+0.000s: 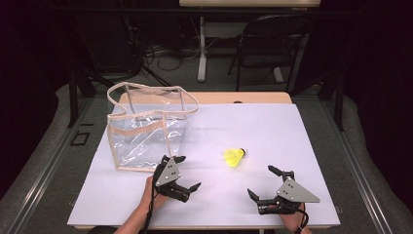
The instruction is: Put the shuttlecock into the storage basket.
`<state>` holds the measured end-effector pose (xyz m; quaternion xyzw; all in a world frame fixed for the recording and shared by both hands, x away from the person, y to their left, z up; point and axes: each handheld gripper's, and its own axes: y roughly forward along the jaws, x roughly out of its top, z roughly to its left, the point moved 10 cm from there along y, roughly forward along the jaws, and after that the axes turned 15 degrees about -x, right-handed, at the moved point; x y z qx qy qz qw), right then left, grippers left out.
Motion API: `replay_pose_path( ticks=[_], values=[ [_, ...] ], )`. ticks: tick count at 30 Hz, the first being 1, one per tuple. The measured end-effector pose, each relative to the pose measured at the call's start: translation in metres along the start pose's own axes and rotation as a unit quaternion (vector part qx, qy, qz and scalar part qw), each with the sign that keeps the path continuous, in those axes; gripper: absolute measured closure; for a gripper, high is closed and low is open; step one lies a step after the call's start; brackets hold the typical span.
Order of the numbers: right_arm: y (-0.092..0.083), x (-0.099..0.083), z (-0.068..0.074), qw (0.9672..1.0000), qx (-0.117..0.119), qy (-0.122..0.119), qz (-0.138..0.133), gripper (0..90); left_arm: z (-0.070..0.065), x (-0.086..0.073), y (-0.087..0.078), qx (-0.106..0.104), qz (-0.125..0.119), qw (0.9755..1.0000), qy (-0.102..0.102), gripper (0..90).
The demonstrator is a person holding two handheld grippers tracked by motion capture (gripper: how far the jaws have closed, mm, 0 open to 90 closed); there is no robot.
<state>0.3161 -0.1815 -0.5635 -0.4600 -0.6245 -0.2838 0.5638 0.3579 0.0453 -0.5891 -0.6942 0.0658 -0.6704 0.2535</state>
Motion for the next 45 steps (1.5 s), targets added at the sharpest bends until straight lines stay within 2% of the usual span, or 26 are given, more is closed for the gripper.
replay_pose_path(
  ticks=[5,12,16,29,45],
  values=[
    [0.0,0.0,0.001,1.0,0.0,-0.002,0.0,0.4,0.003,0.005,0.006,-0.007,0.0,1.0,-0.001,0.0],
    [-0.001,0.0,0.001,1.0,0.001,-0.002,0.001,0.4,0.008,0.011,0.015,-0.011,0.012,0.9999,-0.004,0.0],
    [-0.001,0.0,0.0,1.0,0.001,-0.002,0.0,0.4,0.011,0.016,0.024,-0.021,0.018,0.9996,-0.005,0.0],
    [-0.001,-0.001,0.001,1.0,0.003,-0.002,0.002,0.4,0.019,0.024,0.034,-0.03,0.027,0.9991,-0.009,0.0],
    [0.0,-0.002,0.002,1.0,0.005,-0.004,0.005,0.5,0.032,0.036,0.052,-0.041,0.047,0.998,-0.003,0.0]
  ],
)
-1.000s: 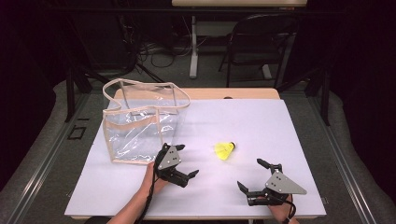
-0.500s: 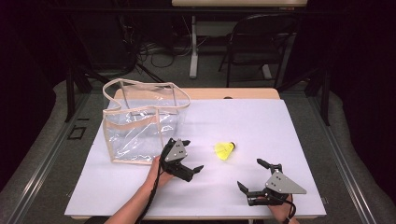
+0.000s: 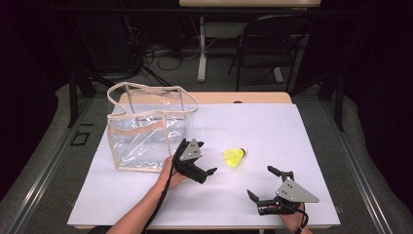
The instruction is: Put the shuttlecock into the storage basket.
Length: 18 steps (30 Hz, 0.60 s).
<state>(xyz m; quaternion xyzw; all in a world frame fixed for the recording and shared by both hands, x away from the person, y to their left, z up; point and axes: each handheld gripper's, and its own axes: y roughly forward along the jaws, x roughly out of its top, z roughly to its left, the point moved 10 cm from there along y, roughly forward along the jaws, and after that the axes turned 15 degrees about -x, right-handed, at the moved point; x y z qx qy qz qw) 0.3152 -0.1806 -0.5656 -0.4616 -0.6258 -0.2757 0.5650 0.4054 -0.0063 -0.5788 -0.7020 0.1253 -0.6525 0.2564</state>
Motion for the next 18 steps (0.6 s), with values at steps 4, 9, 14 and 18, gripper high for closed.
replay_pose_path(
  ticks=[4,9,14,18],
  values=[
    [0.0,0.0,0.0,1.0,0.0,-0.001,0.0,0.5,0.003,0.005,0.003,-0.003,0.005,1.0,0.004,0.0],
    [0.0,0.0,0.0,1.0,0.001,0.0,0.0,0.5,0.008,0.011,0.009,-0.008,0.018,0.9997,0.013,0.6],
    [0.0,0.0,0.0,1.0,0.002,0.0,0.0,0.5,0.011,0.015,0.016,-0.02,0.035,0.9991,0.015,8.4],
    [0.0,0.0,0.0,1.0,0.002,0.001,0.0,0.5,0.013,0.018,0.022,-0.023,0.047,0.9984,0.022,12.6]
  ],
)
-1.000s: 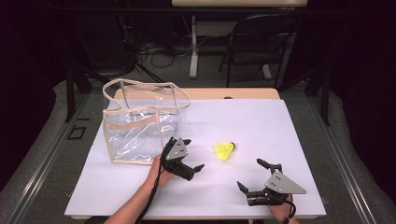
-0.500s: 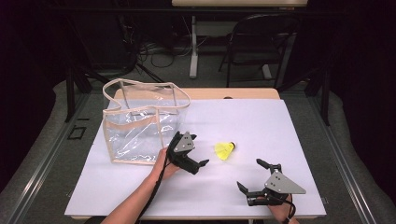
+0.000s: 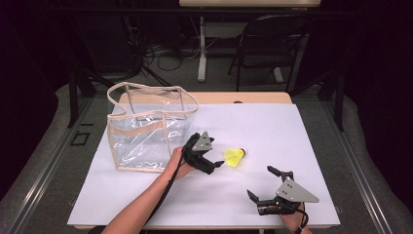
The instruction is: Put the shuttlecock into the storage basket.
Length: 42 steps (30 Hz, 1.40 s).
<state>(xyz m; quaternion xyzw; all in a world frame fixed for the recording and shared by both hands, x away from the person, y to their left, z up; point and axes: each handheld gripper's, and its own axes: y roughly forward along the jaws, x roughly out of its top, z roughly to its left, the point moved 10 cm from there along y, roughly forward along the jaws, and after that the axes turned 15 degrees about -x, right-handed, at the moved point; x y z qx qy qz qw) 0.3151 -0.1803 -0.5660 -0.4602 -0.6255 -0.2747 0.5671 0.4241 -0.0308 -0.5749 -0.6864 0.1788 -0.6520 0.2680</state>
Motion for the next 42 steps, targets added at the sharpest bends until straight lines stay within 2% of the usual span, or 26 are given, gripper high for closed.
replay_pose_path(
  ticks=[17,25,29,32,37,42],
  values=[
    [0.0,0.0,0.0,1.0,0.0,0.002,0.0,0.5,0.012,0.008,0.019,-0.006,0.042,0.999,0.009,29.8],
    [0.0,0.0,-0.001,1.0,-0.001,0.001,0.0,0.5,0.016,0.006,0.029,-0.006,0.062,0.998,0.012,38.6],
    [0.0,0.0,-0.001,1.0,-0.001,0.0,0.001,0.5,0.016,0.007,0.034,-0.013,0.063,0.9979,0.006,44.1],
    [0.0,0.0,-0.001,1.0,-0.002,0.0,0.001,0.5,0.016,0.007,0.038,-0.019,0.068,0.9975,0.009,50.6],
    [-0.001,-0.001,-0.001,1.0,-0.001,-0.001,0.002,0.5,0.015,0.004,0.043,-0.03,0.074,0.9968,0.006,56.3],
    [0.0,-0.001,-0.001,1.0,-0.001,-0.002,0.003,0.6,0.016,0.003,0.047,-0.03,0.074,0.9968,0.004,60.4]
  ],
)
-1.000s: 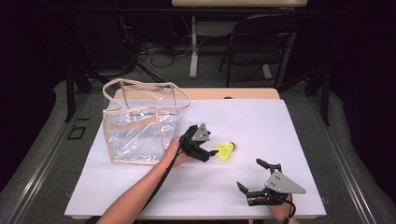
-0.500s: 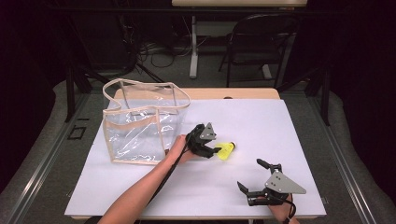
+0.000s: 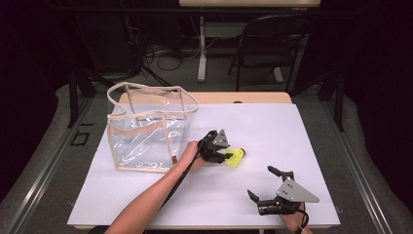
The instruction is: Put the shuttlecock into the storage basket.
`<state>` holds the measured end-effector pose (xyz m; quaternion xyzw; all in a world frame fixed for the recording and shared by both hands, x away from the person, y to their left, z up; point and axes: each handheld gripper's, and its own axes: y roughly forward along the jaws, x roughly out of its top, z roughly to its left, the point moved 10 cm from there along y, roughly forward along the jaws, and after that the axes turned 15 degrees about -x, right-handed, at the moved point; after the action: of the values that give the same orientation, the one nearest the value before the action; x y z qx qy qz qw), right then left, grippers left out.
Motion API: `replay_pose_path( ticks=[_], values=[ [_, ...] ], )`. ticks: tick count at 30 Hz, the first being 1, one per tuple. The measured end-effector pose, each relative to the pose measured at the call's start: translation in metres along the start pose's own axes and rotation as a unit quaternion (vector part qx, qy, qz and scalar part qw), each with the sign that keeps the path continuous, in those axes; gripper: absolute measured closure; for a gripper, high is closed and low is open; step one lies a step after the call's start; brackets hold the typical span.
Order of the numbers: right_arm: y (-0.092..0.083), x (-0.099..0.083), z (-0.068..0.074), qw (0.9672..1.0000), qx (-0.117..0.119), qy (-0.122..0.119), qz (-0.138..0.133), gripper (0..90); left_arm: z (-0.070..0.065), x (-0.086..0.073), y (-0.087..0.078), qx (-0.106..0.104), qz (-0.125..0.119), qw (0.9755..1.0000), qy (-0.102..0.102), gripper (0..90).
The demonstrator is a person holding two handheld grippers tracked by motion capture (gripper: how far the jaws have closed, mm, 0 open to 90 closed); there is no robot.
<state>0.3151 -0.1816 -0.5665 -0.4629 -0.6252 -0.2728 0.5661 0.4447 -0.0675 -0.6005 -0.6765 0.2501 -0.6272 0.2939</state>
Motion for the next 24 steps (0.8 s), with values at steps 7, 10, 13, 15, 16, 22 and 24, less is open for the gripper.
replay_pose_path(
  ticks=[7,10,13,15,16,22,24],
  values=[
    [0.0002,-0.0005,0.0003,1.0,0.0,0.0,0.002,0.6,0.0018,0.0004,0.0018,0.007,-0.004,1.0,-0.003,65.6],
    [0.0004,-0.0005,0.0,1.0,-0.001,-0.001,0.001,0.6,0.0016,0.0002,0.0031,0.008,-0.001,1.0,0.001,68.2],
    [0.0004,-0.0005,-0.0001,1.0,-0.002,-0.001,0.001,0.6,0.0007,0.0007,0.0043,0.006,-0.001,1.0,0.004,70.4],
    [0.0002,-0.0006,-0.0002,1.0,-0.002,-0.002,0.002,0.6,0.0003,0.0009,0.0048,0.005,-0.002,1.0,0.005,73.1],
    [0.0003,-0.0005,-0.0002,1.0,-0.002,-0.002,0.001,0.6,0.0003,0.0008,0.0046,0.005,-0.001,1.0,0.006,74.7],
    [0.0004,-0.0007,-0.0003,1.0,-0.002,-0.002,0.002,0.6,0.0009,0.0016,0.0038,0.005,-0.002,0.9999,0.016,81.8],
    [0.0003,-0.0007,-0.0002,1.0,-0.002,-0.001,0.002,0.6,0.001,0.0016,0.0037,0.006,0.0,0.9998,0.019,84.0]
  ],
)
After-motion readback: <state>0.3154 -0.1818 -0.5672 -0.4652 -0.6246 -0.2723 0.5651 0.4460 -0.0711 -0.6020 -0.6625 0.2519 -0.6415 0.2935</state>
